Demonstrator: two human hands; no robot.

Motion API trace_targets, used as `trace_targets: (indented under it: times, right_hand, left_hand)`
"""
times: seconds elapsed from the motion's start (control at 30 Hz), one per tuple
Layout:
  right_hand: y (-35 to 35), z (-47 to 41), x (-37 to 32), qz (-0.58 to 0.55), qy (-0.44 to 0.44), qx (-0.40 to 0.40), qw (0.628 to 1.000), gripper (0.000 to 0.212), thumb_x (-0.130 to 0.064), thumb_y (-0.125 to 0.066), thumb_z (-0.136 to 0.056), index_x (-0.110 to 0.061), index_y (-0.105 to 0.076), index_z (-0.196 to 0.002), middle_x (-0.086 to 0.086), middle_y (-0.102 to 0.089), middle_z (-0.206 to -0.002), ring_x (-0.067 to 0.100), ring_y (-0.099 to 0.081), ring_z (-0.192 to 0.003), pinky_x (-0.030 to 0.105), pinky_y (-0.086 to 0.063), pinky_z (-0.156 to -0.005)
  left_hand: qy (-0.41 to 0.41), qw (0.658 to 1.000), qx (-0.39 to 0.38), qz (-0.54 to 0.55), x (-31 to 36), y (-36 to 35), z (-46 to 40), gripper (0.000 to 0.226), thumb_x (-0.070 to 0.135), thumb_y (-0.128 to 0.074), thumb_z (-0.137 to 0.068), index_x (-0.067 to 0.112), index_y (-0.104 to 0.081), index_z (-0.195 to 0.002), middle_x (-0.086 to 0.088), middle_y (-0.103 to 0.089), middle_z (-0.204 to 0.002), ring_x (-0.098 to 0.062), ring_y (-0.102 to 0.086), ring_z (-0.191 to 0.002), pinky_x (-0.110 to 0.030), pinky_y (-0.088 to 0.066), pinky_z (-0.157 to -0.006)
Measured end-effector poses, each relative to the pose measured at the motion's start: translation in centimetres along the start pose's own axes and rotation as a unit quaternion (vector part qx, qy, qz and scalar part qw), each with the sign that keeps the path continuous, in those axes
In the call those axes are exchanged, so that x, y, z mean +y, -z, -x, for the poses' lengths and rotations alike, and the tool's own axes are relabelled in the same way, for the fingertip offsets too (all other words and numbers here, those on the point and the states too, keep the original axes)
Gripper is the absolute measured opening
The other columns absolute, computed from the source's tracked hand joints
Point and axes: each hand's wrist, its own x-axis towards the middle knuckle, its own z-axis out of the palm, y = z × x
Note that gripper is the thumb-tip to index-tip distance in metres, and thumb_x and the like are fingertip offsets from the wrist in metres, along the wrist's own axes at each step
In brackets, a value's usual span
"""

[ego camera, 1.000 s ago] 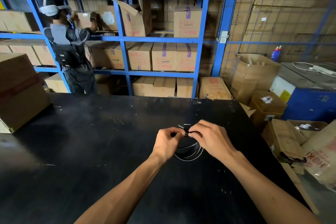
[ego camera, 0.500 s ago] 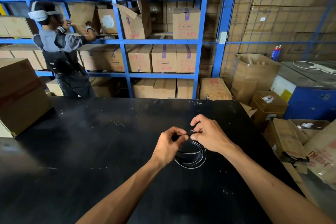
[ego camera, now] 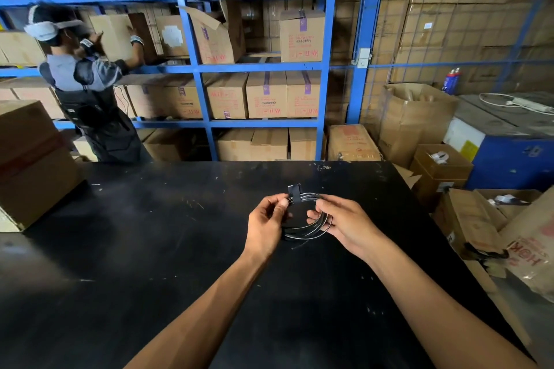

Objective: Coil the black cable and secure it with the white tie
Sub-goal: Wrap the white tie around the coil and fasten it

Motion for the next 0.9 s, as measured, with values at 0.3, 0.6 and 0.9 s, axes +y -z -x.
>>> trace_targets:
  times: [0.3, 0.6, 0.9]
  right_hand:
    - [-0.6, -1.0, 0.5, -0.017, 0.014, 0.129, 0.991, 0.027, 0.0, -0.042, -0.103, -0.006, -0.067, -0.11, 0.007, -0.052, -0.08, 0.012, -0.047, -0.065, 0.027, -0.041, -0.059]
    - [-1.5, -1.4, 1.5, -0.061, -0.081, 0.276, 0.956, 0.028, -0.004, -0.035, -0.098, -0.011, -0.059, -0.084, 0.004, -0.037, -0.056, 0.014, -0.033, -0.047, 0.028, -0.028, -0.046]
    - [-1.1, -1.0, 2.9, -0.058, -0.133, 0.283, 0.948, 0.023, -0.006, -0.03, -0.098, -0.004, -0.052, -0.09, 0.009, -0.04, -0.066, 0.017, -0.036, -0.052, 0.03, -0.032, -0.046]
  left_hand:
    - [-0.491, 0.743, -0.063, -0.45, -1.4, 0.5, 2.6, 0.038, 0.037, -0.061, -0.097, 0.008, -0.067, -0.12, -0.009, -0.063, -0.125, -0.027, -0.053, -0.12, -0.04, -0.04, -0.105]
    - [-0.504, 0.602, -0.111, -0.609, -4.2, 0.0, 3.6, 0.033, 0.022, -0.054, -0.098, 0.003, -0.063, -0.124, -0.01, -0.069, -0.104, -0.031, -0.063, -0.103, -0.046, -0.034, -0.111]
    - [-0.36, 0.75, -0.161, -0.531, -4.1, -0.9, 4.8, 0.039, 0.038, -0.034, -0.106, 0.016, -0.06, -0.127, -0.002, -0.063, -0.097, -0.021, -0.061, -0.087, -0.039, -0.05, -0.092]
